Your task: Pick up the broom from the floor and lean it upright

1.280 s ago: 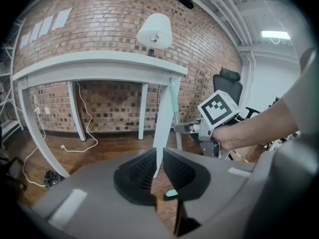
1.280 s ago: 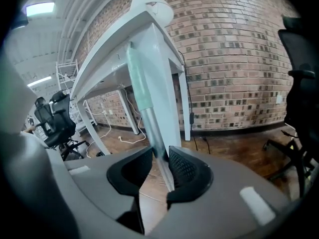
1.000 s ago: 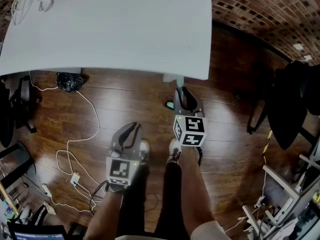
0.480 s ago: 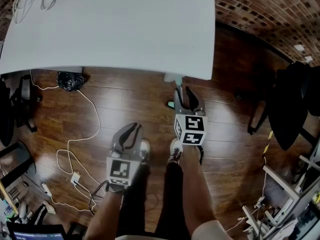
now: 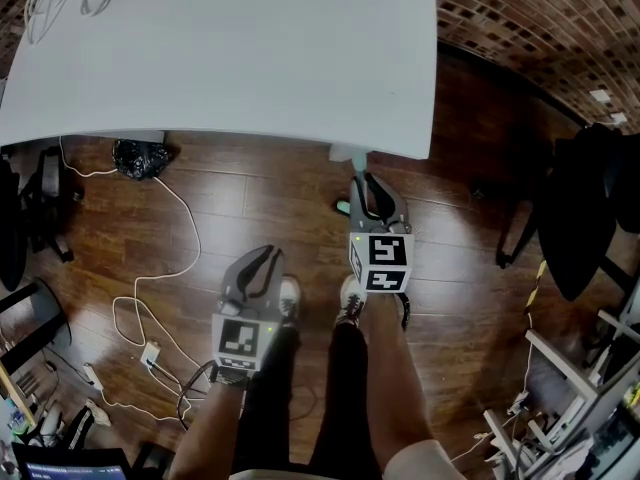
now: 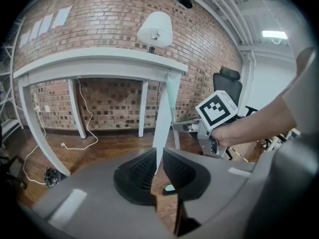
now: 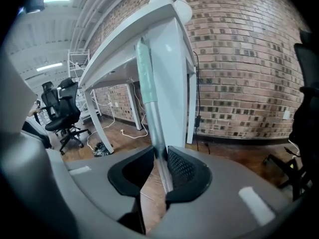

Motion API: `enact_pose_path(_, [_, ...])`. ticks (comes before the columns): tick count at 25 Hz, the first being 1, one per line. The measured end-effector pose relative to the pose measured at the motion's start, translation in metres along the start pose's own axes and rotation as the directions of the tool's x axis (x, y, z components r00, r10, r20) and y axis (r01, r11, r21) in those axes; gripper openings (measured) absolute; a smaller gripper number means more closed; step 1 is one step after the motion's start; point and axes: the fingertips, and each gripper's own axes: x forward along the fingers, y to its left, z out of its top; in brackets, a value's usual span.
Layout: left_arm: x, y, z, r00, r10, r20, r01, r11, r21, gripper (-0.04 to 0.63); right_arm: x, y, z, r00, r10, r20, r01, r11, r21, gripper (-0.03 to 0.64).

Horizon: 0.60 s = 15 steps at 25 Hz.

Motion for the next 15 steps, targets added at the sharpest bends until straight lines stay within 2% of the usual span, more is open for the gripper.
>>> enact_pose_path(4, [0.001,-0.004,0.000,1.000,-0.007,-0.001,0.007,1.000,0.001,0.035,-0.008,-0.016,-0.006,1.000,-0.019,-0.015,0.020,0.998,0.052,0.100])
enact_pose_path(15, [0.003,-0.007,-0.002,1.000,-0.013,-0.006,0.013,1.000,0.004,0.035,-0.018,-0.038,-0.016,0.998,-0.054,-0.018,0.054,0.998,0.039,0.097])
